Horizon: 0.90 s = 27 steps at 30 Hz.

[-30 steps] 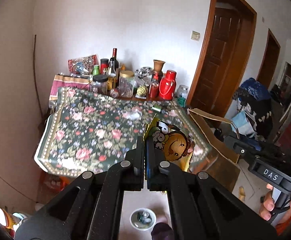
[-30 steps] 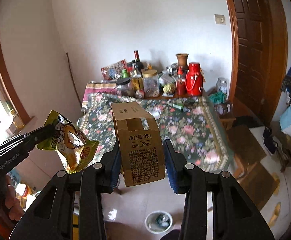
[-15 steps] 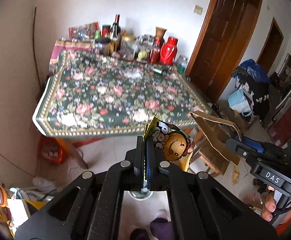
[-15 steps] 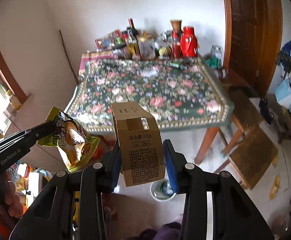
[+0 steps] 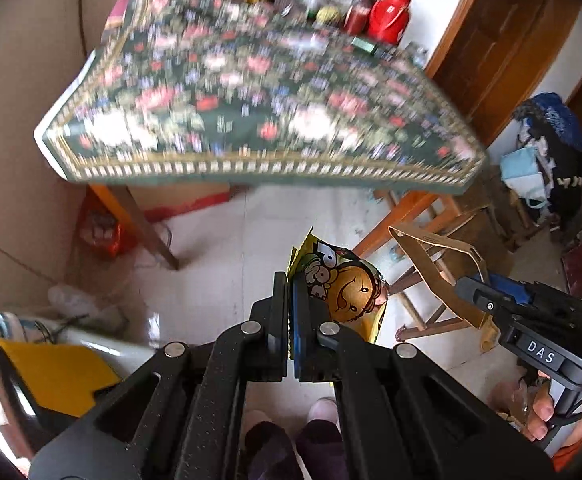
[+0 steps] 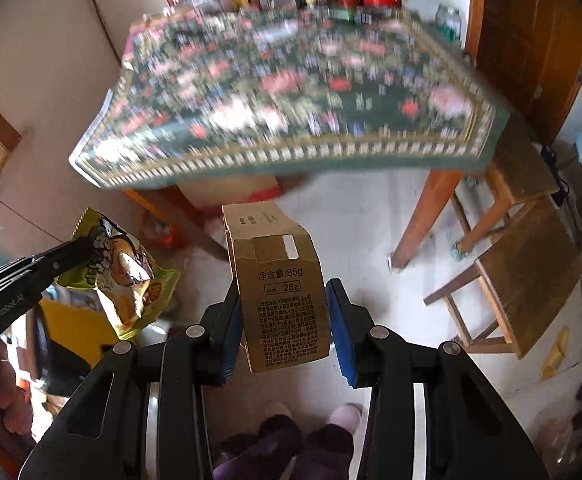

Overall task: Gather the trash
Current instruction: 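Carry the brown box and yellow bag down over the white bucket, then open the right gripper to drop the brown box while the left gripper drops the yellow bag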

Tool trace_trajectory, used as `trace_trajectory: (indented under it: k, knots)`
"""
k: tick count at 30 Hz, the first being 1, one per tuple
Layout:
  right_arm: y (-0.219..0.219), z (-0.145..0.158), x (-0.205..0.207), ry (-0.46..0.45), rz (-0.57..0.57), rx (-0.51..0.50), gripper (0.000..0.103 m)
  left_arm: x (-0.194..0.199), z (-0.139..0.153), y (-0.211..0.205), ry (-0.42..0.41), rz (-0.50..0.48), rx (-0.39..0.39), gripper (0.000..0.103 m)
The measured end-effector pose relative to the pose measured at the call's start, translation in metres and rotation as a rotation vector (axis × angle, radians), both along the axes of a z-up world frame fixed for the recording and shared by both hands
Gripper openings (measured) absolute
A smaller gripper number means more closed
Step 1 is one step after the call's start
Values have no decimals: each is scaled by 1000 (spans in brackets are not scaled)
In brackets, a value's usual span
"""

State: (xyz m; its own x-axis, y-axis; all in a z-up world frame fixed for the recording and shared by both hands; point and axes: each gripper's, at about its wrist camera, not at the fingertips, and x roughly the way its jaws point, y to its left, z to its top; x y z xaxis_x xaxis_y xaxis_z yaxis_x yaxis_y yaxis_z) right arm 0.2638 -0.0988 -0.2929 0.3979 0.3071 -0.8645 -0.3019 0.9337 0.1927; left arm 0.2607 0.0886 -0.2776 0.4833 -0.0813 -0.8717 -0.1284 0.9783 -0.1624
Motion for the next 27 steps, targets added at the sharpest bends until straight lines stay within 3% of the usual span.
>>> trace_trajectory:
  k: [20, 21, 23, 25, 27]
  knots:
    - [18, -261, 52, 237, 75, -96, 38, 32, -286, 19, 255, 134, 0, 0]
    - [18, -272, 55, 254, 75, -82, 40, 33, -297, 18, 262, 131, 7, 0]
    - [18, -296, 62, 322, 70, -52, 60, 35, -316, 15, 273, 123, 14, 0]
    - [15, -317, 65, 372, 49, 12, 62, 37, -330, 13, 284, 115, 5, 0]
    - [12, -329, 65, 397, 33, 10, 62, 37, -343, 10, 298, 107, -4, 0]
